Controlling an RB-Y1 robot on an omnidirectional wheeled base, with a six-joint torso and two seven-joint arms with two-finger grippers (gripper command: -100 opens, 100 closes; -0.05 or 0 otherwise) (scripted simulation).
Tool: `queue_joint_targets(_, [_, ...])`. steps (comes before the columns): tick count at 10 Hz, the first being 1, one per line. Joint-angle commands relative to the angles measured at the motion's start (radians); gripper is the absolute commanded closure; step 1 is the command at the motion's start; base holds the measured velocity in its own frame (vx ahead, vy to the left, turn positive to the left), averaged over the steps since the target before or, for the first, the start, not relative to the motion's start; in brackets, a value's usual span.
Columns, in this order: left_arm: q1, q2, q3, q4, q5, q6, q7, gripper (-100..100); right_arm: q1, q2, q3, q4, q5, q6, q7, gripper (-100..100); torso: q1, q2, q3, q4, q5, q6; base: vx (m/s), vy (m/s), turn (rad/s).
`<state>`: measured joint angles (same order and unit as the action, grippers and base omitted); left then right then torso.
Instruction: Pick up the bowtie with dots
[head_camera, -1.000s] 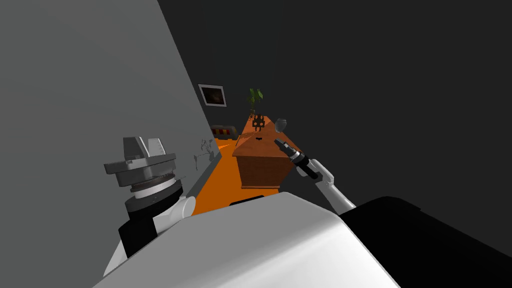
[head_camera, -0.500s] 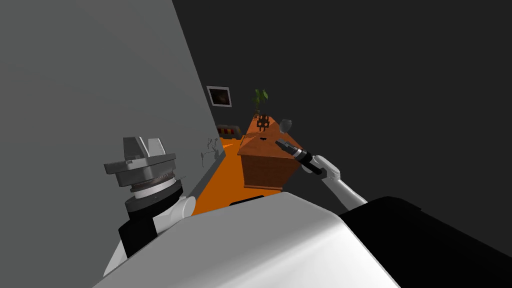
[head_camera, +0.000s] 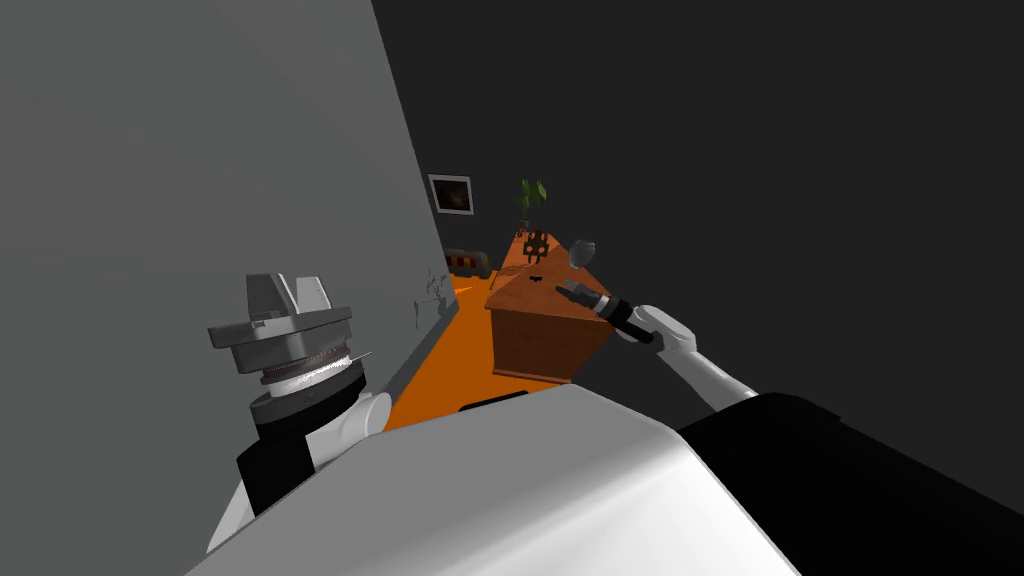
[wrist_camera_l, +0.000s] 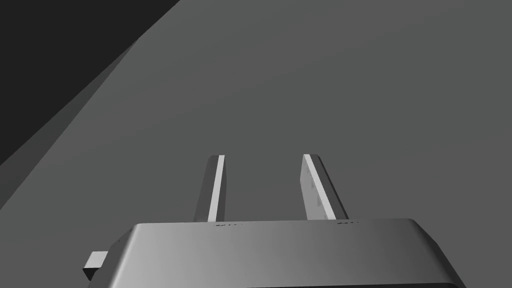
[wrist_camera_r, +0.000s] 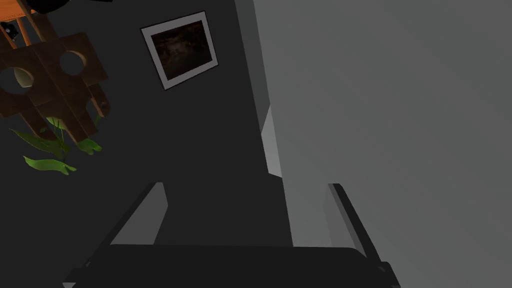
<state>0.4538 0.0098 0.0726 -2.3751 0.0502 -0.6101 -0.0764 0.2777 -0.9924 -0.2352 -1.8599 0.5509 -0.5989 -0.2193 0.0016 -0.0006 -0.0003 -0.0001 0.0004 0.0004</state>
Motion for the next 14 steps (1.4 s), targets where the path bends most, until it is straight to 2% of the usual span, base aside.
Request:
queue_joint_targets(1, [0.0, 0.0, 0.0, 0.0, 0.0, 0.0, 0.0, 0, 0.006, -0.05, -0.005, 0.048, 0.031, 0.002, -0.019, -100, 0.0, 0.0, 0.0, 0.0, 0.0, 0.0, 0.005, 0.034, 0.17])
queue_joint_targets(2, [0.0, 0.0, 0.0, 0.0, 0.0, 0.0, 0.0, 0, 0.006, -0.071, -0.005, 0.048, 0.031, 0.002, -0.019, -100, 0.0, 0.0, 0.0, 0.0, 0.0, 0.0, 0.004, 0.027, 0.105])
queue_joint_targets(3, [0.0, 0.0, 0.0, 0.0, 0.0, 0.0, 0.0, 0, 0.016, -0.109, -0.01, 0.089, 0.058, 0.002, -0.035, -100, 0.0, 0.0, 0.0, 0.0, 0.0, 0.0, 0.017, 0.039, 0.19])
queue_joint_targets(4, [0.0, 0.0, 0.0, 0.0, 0.0, 0.0, 0.0, 0, 0.016, -0.127, -0.01, 0.089, 0.058, 0.002, -0.035, -100, 0.001, -0.001, 0.0, 0.0, 0.0, -0.001, 0.017, 0.027, 0.101])
queue_joint_targets(5, [0.0, 0.0, 0.0, 0.0, 0.0, 0.0, 0.0, 0, 0.028, -0.165, -0.014, 0.131, 0.083, 0.002, -0.051, -100, 0.0, -0.001, 0.0, 0.0, 0.0, 0.0, 0.017, 0.035, 0.19])
queue_joint_targets(6, [0.0, 0.0, 0.0, 0.0, 0.0, 0.0, 0.0, 0, 0.028, -0.182, -0.014, 0.131, 0.083, 0.002, -0.051, -100, 0.0, -0.001, 0.0, 0.0, 0.0, 0.0, 0.015, 0.031, 0.114])
queue_joint_targets(7, [0.0, 0.0, 0.0, 0.0, 0.0, 0.0, 0.0, 0, 0.042, -0.216, -0.016, 0.173, 0.108, 0.002, -0.068, -100, 0.0, -0.001, 0.0, 0.0, 0.0, 0.0, 0.016, 0.041, 0.183])
queue_joint_targets(8, [0.0, 0.0, 0.0, 0.0, 0.0, 0.0, 0.0, 0, 0.042, -0.236, -0.016, 0.173, 0.108, 0.002, -0.068, -100, 0.001, -0.001, 0.0, 0.0, 0.0, -0.001, 0.018, 0.03, 0.121])
queue_joint_targets(9, [0.0, 0.0, 0.0, 0.0, 0.0, 0.0, 0.0, 0, 0.058, -0.268, -0.017, 0.214, 0.132, 0.002, -0.085, -100, 0.0, -0.001, 0.0, 0.0, 0.0, 0.0, 0.03, 0.029, 0.204])
queue_joint_targets(10, [0.0, 0.0, 0.0, 0.0, 0.0, 0.0, 0.0, 0, 0.058, -0.288, -0.017, 0.214, 0.132, 0.002, -0.085, -100, 0.0, -0.001, -0.001, 0.0, 0.0, 0.0, 0.022, 0.02, 0.123])
queue_joint_targets(11, [0.0, 0.0, 0.0, 0.0, 0.0, 0.0, 0.0, 0, 0.075, -0.314, -0.017, 0.25, 0.155, 0.002, -0.102, -100, 0.0, -0.001, -0.001, 0.0, 0.0, 0.0, 0.025, 0.023, 0.231])
queue_joint_targets(12, [0.0, 0.0, 0.0, 0.0, 0.0, 0.0, 0.0, 0, 0.075, -0.34, -0.017, 0.255, 0.155, 0.002, -0.102, -100, 0.0, -0.001, -0.001, 0.0, 0.0, -0.001, 0.024, 0.022, 0.115])
queue_joint_targets(13, [0.0, 0.0, 0.0, 0.0, 0.0, 0.0, 0.0, 0, 0.094, -0.376, -0.016, 0.295, 0.176, 0.001, -0.118, -100, 0.0, -0.001, -0.001, 0.0, 0.0, 0.0, 0.031, 0.033, 0.178])
queue_joint_targets(14, [0.0, 0.0, 0.0, 0.0, 0.0, 0.0, 0.0, 0, 0.094, -0.389, -0.016, 0.295, 0.176, 0.001, -0.118, -100, 0.0, -0.001, -0.001, 0.0, 0.0, 0.0, 0.03, 0.022, 0.121])
